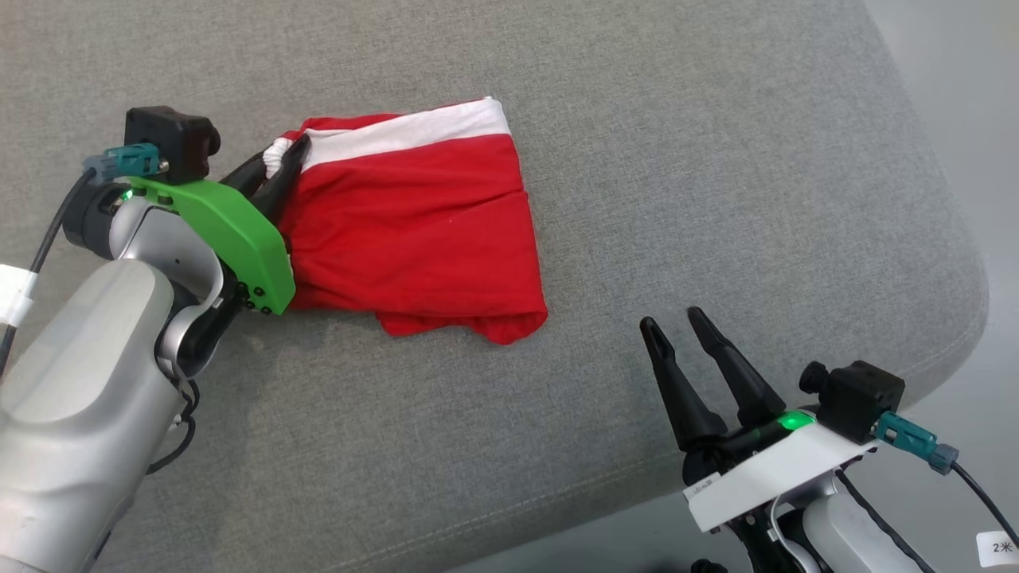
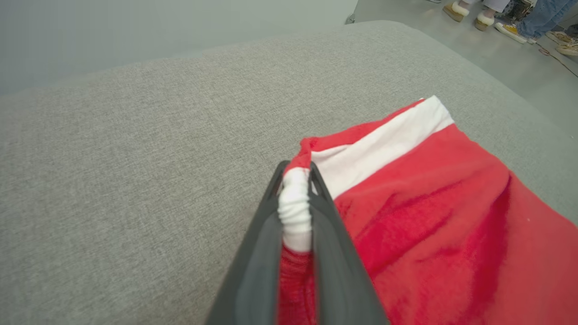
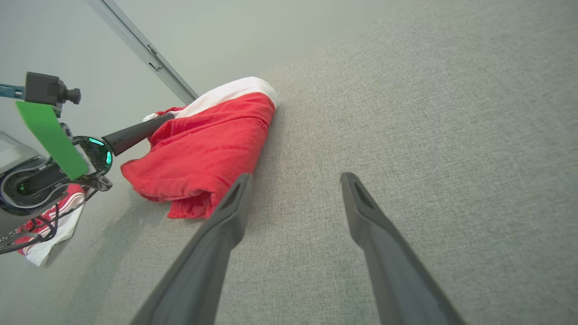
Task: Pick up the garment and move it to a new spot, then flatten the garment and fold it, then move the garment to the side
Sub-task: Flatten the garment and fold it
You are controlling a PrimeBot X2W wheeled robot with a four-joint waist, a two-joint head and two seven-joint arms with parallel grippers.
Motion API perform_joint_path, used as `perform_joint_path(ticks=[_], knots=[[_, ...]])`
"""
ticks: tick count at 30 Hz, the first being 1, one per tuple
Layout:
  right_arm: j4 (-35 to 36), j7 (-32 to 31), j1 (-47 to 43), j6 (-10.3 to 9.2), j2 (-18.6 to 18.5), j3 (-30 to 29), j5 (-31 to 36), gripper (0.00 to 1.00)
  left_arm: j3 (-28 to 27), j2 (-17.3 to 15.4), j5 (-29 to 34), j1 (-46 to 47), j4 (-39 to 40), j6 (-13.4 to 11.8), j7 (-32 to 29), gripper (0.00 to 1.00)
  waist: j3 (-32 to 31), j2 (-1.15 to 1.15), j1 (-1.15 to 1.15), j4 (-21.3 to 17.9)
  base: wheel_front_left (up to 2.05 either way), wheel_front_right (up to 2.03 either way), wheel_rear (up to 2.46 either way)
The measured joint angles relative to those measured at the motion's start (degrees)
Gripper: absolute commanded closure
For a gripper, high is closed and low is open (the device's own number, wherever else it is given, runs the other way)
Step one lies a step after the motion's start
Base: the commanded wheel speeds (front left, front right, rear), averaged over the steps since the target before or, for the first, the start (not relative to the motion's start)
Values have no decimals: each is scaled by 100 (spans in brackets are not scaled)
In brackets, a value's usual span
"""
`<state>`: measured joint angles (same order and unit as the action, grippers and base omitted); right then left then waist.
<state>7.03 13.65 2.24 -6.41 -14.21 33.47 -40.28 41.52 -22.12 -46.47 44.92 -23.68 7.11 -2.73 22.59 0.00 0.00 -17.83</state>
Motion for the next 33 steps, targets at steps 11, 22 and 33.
perform_joint_path(ticks=[11, 22, 33], knots=[[-85, 0, 37, 35, 93, 46, 57, 0, 249, -81, -7, 108, -347, 0, 110, 69, 205, 0, 0, -289, 0, 0, 0], [-233, 0, 54, 34, 125, -38, 58, 0, 479, -76, 119, 226, -936, 2, 337, 2, 217, 0, 0, -256, 0, 0, 0], [-495, 1, 114, 119, 87, -122, 55, 0, 549, 238, 154, 240, -1344, 2, 809, 0, -175, 0, 0, 38, 0, 0, 0]])
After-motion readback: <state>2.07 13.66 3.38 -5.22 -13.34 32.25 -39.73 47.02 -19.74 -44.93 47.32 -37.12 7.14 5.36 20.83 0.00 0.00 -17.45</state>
